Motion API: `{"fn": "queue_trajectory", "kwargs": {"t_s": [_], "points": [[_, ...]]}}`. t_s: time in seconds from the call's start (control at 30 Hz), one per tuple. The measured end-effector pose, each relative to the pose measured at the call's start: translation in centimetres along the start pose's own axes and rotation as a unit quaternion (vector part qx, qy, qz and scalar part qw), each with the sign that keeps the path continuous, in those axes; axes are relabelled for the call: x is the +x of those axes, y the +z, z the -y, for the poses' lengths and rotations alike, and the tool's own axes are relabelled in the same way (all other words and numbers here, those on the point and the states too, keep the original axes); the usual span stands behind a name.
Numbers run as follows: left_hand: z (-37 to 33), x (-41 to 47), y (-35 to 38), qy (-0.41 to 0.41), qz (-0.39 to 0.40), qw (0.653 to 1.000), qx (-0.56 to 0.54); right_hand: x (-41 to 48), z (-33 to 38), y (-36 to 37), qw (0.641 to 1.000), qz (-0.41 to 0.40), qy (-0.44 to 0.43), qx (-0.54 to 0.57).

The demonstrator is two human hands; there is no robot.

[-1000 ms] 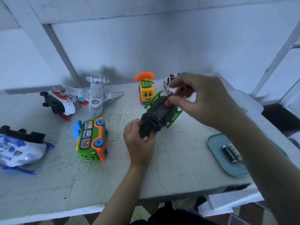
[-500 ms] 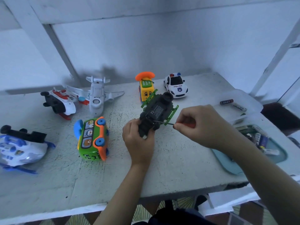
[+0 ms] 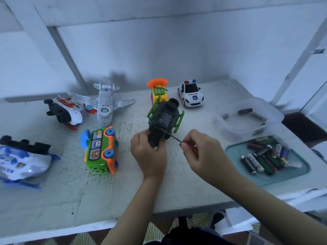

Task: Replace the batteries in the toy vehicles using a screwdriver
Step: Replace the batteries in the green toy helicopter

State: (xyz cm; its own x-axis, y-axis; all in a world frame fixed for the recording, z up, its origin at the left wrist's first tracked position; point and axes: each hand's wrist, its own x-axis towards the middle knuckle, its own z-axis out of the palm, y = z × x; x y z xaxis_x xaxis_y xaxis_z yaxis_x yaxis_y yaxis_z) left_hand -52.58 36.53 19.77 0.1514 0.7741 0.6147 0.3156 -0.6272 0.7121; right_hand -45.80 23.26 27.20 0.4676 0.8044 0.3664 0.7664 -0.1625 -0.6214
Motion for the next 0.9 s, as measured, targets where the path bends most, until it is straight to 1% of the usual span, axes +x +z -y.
{"fn": "queue_trajectory", "kwargs": {"t_s": [0.17,0.23,0.4,0.57,0.73,0.9], "points": [[-0.1,0.1,-0.1,-0.004,-0.008,1.000,-0.001,-0.7,0.6,0.6,0.998,-0.041,-0.023,-0.029],[-0.2,0.1,-0.2,-0.008,-0.012,1.000,0.003,-0.3,0.5,0.1,0.998,-0.052,-0.013,-0.013],[-0.3,0.1,-0.2,-0.007,-0.012,1.000,0.003,0.6,0.1,-0.7,0.999,-0.046,0.001,0.009],[-0.4,0.2,-0.3,-0.014,-0.001,1.000,0.007,1.0,0.1,-1.7,0.997,-0.081,0.003,0.015],[-0.5,0.2,-0.5,-0.020,0.004,1.000,0.005,2.0,-0.5,-2.6,0.992,-0.126,0.024,0.006],[-0.7,0.5,-0.7,-0.030,0.009,0.999,0.021,2.9,-1.2,-3.0,0.990,-0.133,0.045,0.006]]}}
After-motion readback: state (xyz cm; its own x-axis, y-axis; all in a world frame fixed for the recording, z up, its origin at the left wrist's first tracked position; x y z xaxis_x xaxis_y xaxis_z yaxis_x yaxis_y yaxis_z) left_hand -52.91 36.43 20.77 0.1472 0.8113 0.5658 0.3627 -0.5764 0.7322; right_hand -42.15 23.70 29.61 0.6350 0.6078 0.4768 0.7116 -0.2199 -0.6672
